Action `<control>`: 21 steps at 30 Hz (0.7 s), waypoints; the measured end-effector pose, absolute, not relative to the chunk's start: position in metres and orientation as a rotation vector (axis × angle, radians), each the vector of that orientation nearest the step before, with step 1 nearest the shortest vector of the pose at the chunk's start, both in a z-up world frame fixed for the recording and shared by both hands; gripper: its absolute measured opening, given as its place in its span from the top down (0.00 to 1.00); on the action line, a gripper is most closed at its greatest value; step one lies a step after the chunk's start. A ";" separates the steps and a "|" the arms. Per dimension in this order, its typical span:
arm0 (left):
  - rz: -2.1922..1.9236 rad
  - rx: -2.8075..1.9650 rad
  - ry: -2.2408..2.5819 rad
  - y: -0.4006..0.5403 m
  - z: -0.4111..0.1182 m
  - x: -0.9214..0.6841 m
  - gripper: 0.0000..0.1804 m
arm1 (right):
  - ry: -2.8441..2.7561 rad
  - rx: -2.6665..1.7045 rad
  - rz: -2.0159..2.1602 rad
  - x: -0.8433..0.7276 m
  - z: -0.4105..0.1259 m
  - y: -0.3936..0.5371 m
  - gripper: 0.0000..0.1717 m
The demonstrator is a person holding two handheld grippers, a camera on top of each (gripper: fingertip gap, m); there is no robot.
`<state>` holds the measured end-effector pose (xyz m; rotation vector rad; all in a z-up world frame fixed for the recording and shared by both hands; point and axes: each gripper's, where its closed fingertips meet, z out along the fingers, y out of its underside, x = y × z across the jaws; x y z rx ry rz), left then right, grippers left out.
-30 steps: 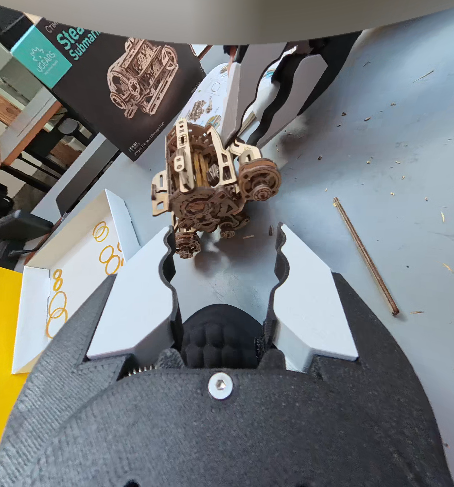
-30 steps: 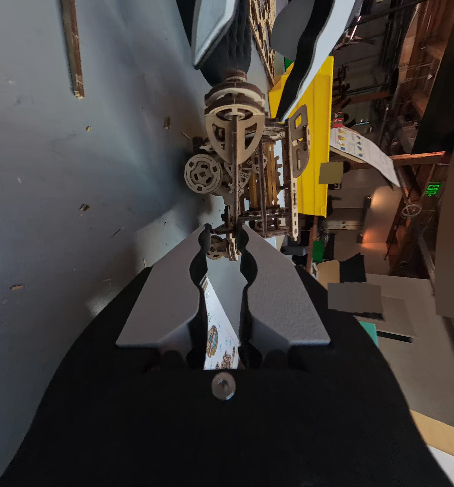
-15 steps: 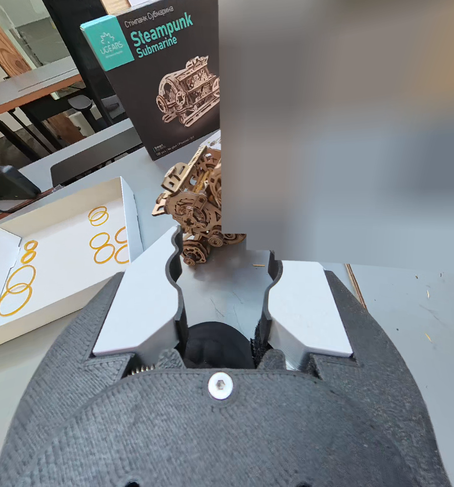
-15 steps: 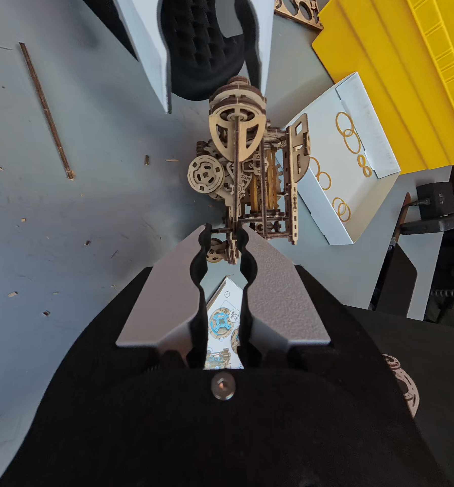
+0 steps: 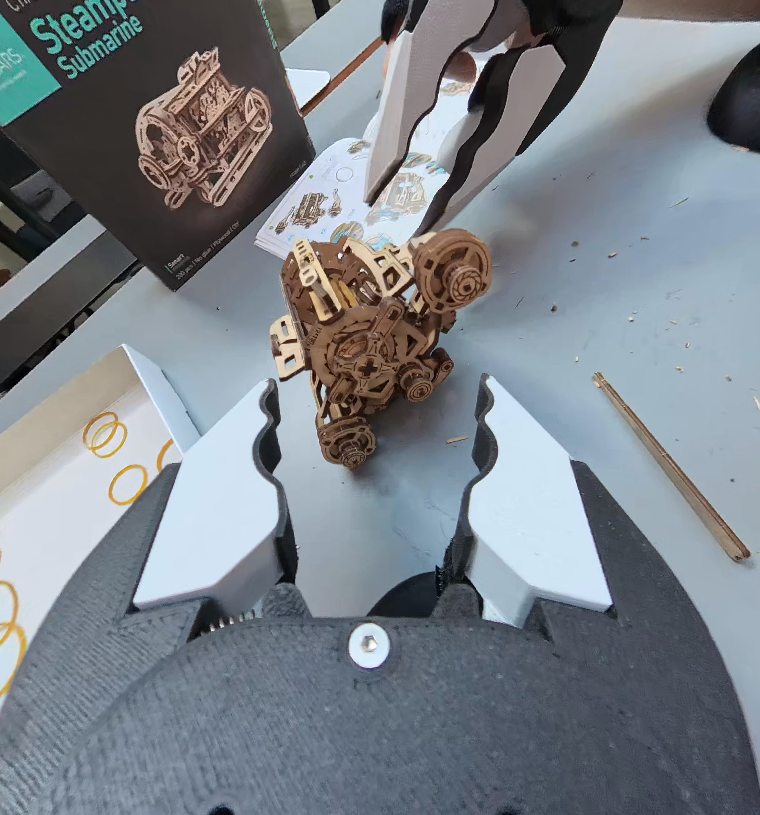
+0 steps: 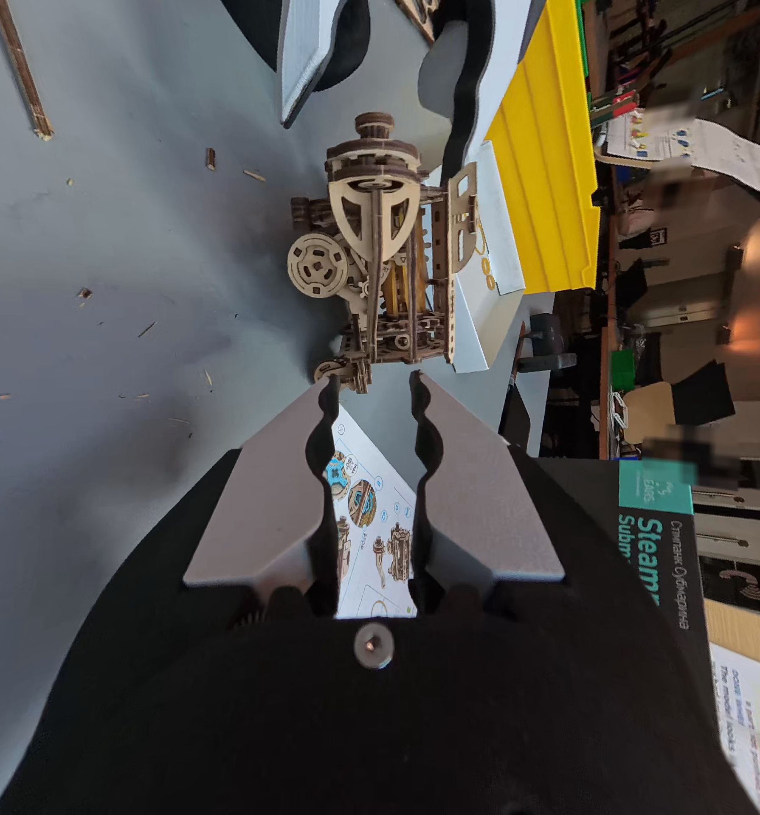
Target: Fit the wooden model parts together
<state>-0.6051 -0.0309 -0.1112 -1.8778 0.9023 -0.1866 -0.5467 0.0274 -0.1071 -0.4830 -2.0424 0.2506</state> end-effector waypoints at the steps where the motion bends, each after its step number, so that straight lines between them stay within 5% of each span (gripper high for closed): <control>1: -0.224 -1.872 0.905 -0.029 -0.110 -0.604 0.52 | -2.027 -0.524 0.265 -0.542 -0.105 0.028 0.81; 5: -0.236 -1.885 0.931 -0.024 -0.114 -0.606 0.56 | -1.864 -0.849 0.457 -0.520 -0.091 0.022 0.80; 9: -0.127 -1.844 0.924 -0.020 -0.113 -0.602 0.60 | -1.774 -1.075 0.537 -0.506 -0.087 -0.001 0.65; 15: 0.081 -1.815 1.005 -0.021 -0.118 -0.586 0.61 | -1.786 -1.055 0.236 -0.514 -0.093 -0.025 0.69; 21: 0.189 -1.808 1.058 -0.022 -0.130 -0.576 0.63 | -1.681 -1.454 0.499 -0.512 -0.116 -0.036 0.70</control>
